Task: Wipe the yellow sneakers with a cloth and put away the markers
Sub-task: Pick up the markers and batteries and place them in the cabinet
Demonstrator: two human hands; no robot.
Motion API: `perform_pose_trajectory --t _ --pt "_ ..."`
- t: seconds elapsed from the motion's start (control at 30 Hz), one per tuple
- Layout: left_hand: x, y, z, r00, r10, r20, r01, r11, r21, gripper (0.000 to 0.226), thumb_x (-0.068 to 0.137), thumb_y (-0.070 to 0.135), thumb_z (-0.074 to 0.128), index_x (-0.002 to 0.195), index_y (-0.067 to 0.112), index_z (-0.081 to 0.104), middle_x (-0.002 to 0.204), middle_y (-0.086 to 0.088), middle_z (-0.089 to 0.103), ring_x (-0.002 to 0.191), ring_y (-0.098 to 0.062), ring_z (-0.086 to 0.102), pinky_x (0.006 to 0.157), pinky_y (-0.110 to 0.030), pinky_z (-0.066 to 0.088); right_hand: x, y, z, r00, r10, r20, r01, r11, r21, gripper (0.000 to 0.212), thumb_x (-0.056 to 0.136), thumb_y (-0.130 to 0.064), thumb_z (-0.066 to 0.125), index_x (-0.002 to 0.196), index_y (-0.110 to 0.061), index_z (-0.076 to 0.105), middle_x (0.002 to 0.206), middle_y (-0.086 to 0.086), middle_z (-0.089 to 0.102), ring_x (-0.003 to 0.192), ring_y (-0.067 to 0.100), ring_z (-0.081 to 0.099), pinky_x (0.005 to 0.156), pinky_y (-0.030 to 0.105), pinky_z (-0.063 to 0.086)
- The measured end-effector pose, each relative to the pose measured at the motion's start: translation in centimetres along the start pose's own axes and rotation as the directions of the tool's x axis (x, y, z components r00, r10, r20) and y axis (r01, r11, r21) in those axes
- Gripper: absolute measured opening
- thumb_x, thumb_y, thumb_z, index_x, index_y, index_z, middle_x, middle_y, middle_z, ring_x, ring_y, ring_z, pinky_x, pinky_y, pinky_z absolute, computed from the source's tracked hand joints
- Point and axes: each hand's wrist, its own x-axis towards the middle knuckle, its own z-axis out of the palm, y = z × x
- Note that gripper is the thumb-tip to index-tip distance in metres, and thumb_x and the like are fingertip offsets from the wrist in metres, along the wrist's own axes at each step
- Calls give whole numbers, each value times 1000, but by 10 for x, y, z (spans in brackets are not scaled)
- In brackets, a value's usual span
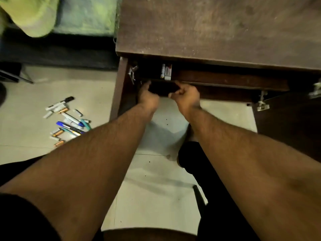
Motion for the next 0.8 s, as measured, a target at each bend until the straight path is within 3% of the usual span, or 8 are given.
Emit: perform_pose_trajectory --t 0.03,0.13,0.3,0.37,0.43,0.57,0.7,0.8 --pt "-13 2 -7 1000 28 -5 -27 992 120 58 91 0 51 145 16 38 134 -12 52 122 -31 54 96 -37 48 -12 -9 -6 999 -27 27 29 998 -54 55 81 -12 73 132 -15 55 75 -7 58 75 7 55 80 19 46" --pt "-68 20 -35 993 86 78 -100 973 209 61 83 -6 56 141 12 46 124 -19 60 112 -35 60 94 -39 51 -56 -46 -21 989 -122 82 137 967 -214 53 80 -14 74 131 -17 58 80 -9 56 80 8 55 89 23 47" --pt "-147 81 -118 928 371 28 -367 900 235 48 79 -10 61 125 5 61 89 0 64 86 -16 63 76 -16 52 -135 -132 -23 932 -322 166 362 852 -378 49 81 -16 73 128 -19 59 94 -7 56 85 9 56 92 31 49" --pt "-168 94 -165 872 489 -26 -455 829 325 47 78 -5 64 123 8 65 94 -2 65 89 -14 62 86 -19 48 -157 -166 -10 901 -385 201 434 800 -414 45 82 -16 71 125 -18 62 97 -5 58 87 10 56 93 33 49" --pt "-174 94 -213 850 517 -104 -453 817 355 46 78 -3 67 122 9 65 99 -5 65 88 -12 59 87 -19 45 -171 -196 12 851 -429 303 525 722 -450 43 84 -17 68 126 -17 61 105 -2 61 95 13 57 96 31 46" --pt "-155 54 -295 851 455 -262 -358 868 343 42 77 -1 66 118 8 67 98 -7 68 89 -18 63 91 -28 49 -186 -244 73 727 -454 515 686 500 -528 44 85 -21 68 128 -17 60 120 4 60 111 19 57 95 30 44" --pt "-111 -33 -346 886 255 -387 -158 951 264 34 78 -2 64 111 7 70 99 -10 70 90 -22 64 80 -19 44 -165 -248 155 670 -321 669 734 420 -534 43 80 -19 70 123 -17 64 116 3 64 107 19 60 92 28 46" --pt "-81 -110 -355 909 117 -399 -16 969 247 35 77 -4 65 110 6 70 107 -15 70 101 -30 65 88 -27 47 -138 -221 206 626 -194 756 761 364 -537 43 81 -22 71 123 -20 63 113 1 65 103 17 60 87 24 44"
